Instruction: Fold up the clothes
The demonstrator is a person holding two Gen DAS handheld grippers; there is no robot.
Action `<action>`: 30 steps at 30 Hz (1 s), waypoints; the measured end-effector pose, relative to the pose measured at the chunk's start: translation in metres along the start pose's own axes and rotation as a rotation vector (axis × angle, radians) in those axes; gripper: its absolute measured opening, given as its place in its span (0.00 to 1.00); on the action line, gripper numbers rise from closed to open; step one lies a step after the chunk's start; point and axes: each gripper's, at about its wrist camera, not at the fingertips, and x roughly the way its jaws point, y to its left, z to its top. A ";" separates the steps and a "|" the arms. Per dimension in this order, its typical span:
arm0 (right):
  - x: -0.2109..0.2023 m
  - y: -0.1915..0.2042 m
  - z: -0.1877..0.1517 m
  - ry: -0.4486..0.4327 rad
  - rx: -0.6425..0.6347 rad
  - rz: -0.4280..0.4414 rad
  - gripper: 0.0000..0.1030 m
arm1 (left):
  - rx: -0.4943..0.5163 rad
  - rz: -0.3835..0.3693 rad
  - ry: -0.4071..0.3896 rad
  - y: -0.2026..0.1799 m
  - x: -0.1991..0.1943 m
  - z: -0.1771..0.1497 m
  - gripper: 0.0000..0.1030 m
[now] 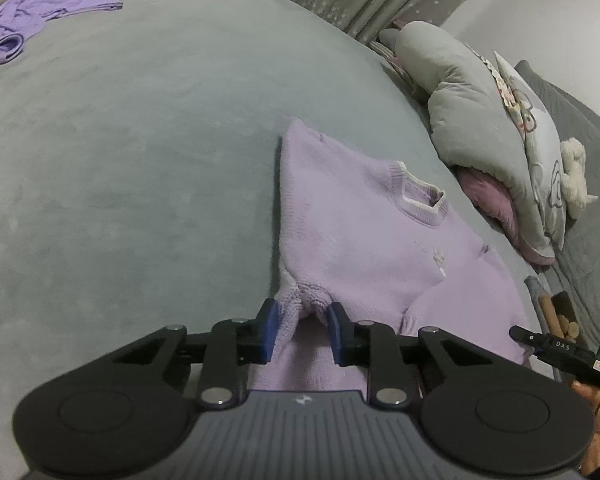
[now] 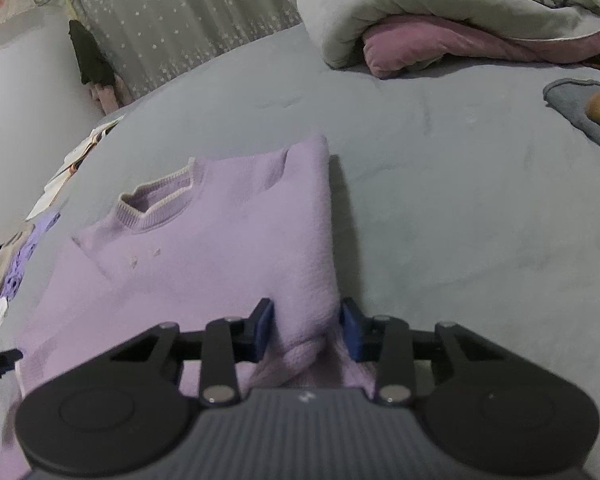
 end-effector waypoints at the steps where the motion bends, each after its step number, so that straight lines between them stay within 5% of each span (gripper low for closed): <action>1: -0.002 -0.003 0.002 -0.008 0.011 0.002 0.29 | -0.003 0.001 -0.003 0.002 -0.002 0.000 0.20; 7: -0.001 -0.017 0.005 -0.005 0.041 0.017 0.30 | -0.050 0.040 -0.024 0.023 -0.011 0.005 0.17; 15: -0.021 -0.034 0.007 -0.007 0.052 0.050 0.69 | 0.044 -0.041 0.028 0.011 -0.009 -0.007 0.18; 21: -0.026 -0.044 -0.002 0.076 -0.051 0.046 0.68 | 0.017 0.040 0.046 0.018 0.008 -0.006 0.24; 26: -0.024 -0.031 -0.016 0.139 -0.265 -0.022 0.63 | -0.009 0.058 0.040 0.021 0.015 -0.006 0.24; 30: -0.017 -0.025 -0.020 0.092 -0.267 -0.053 0.63 | -0.023 0.067 0.029 0.022 0.016 -0.007 0.24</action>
